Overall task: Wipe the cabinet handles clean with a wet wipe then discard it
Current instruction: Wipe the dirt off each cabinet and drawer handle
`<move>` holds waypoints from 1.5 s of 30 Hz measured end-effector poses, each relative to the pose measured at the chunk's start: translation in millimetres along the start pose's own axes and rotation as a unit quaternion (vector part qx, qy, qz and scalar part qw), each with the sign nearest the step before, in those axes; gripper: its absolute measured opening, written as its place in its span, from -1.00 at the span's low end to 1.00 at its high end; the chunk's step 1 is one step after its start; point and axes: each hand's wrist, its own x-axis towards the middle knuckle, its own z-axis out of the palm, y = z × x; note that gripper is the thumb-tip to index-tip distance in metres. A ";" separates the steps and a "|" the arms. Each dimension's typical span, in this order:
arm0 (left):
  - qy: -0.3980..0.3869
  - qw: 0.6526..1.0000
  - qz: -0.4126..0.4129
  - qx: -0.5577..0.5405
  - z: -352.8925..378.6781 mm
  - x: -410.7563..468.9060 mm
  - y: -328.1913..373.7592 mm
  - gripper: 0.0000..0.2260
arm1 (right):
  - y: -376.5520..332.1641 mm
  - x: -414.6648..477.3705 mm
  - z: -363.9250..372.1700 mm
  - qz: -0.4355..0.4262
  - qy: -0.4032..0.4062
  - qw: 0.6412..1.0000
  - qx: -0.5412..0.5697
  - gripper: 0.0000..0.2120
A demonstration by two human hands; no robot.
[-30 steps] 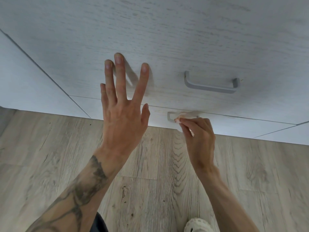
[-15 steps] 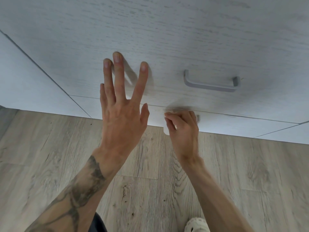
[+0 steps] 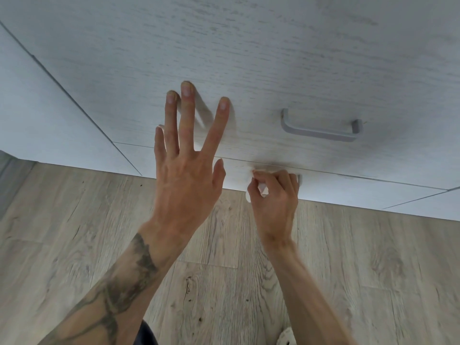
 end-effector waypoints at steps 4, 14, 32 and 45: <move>-0.006 1.000 0.005 0.003 -2.5 -0.1 -1.5 -0.11 | -3.0 11.0 5.2 -0.002 -0.001 1.000 -0.014 -0.91; -0.008 1.000 -0.001 0.005 -4.0 -0.6 1.2 -0.10 | -3.4 10.8 1.6 0.003 -0.011 1.000 -0.019 -0.91; 0.009 1.000 -0.006 0.007 2.4 0.2 2.7 -0.07 | 66.5 -6.2 -39.3 -0.126 -0.028 0.991 -0.045 -0.75; 0.000 1.000 -0.013 0.001 1.1 0.6 8.3 -0.08 | 69.2 7.9 -64.9 0.179 -0.021 0.966 0.187 -0.72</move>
